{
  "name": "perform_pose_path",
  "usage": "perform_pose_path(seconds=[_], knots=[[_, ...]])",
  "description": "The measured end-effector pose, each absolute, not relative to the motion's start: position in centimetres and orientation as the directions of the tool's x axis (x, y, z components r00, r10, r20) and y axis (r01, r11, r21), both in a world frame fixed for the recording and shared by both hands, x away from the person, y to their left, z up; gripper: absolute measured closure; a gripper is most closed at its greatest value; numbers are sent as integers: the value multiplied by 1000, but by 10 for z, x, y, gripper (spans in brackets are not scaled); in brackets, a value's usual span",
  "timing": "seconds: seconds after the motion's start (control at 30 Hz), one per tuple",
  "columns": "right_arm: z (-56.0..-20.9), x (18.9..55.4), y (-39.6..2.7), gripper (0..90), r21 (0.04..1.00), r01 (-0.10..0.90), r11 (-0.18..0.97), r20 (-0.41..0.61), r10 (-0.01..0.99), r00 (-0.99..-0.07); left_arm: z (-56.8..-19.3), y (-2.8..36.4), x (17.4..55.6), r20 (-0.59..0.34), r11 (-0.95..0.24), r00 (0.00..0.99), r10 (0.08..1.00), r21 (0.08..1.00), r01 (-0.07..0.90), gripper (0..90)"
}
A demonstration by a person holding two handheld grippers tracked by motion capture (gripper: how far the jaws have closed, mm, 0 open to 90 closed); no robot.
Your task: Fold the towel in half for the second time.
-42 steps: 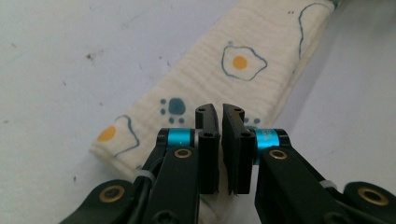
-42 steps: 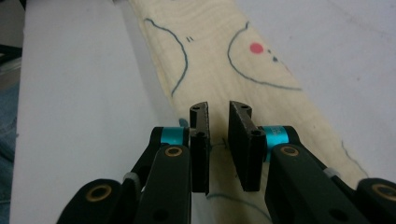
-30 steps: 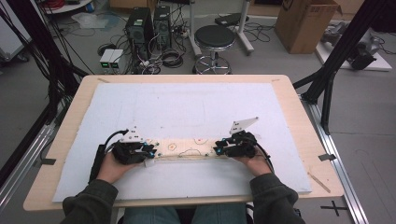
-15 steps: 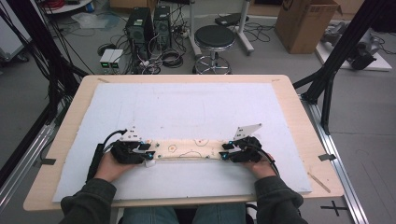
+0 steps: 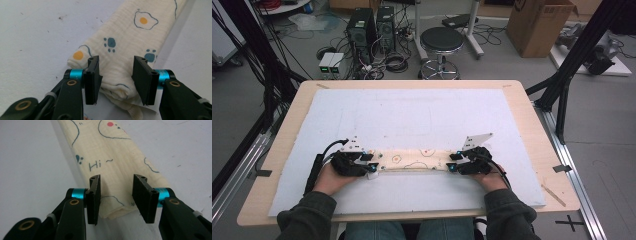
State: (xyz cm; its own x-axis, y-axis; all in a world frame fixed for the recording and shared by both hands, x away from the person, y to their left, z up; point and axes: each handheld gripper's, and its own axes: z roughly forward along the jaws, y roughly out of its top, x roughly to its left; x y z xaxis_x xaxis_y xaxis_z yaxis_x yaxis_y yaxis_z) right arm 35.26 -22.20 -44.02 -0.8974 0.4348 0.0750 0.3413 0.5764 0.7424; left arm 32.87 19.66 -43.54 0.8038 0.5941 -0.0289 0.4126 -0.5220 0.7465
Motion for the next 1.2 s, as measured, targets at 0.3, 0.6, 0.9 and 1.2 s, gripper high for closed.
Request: perform_pose_path(seconds=[0.3,0.6,0.9,1.2], knots=[[-425,353,-221,473,786,341,515,108,429,-897,-423,209,328,-92,-406,789,608,818,407,504],[-418,368,-229,470,802,399,445,126,527,-841,-423,221,340,-108,-298,691,715,847,440,492],[-430,385,-230,468,771,480,419,165,596,-786,-435,211,357,-123,-305,645,754,804,510,512],[-440,391,-229,502,722,537,437,214,596,-774,-440,211,360,-140,-324,647,749,775,543,566]])
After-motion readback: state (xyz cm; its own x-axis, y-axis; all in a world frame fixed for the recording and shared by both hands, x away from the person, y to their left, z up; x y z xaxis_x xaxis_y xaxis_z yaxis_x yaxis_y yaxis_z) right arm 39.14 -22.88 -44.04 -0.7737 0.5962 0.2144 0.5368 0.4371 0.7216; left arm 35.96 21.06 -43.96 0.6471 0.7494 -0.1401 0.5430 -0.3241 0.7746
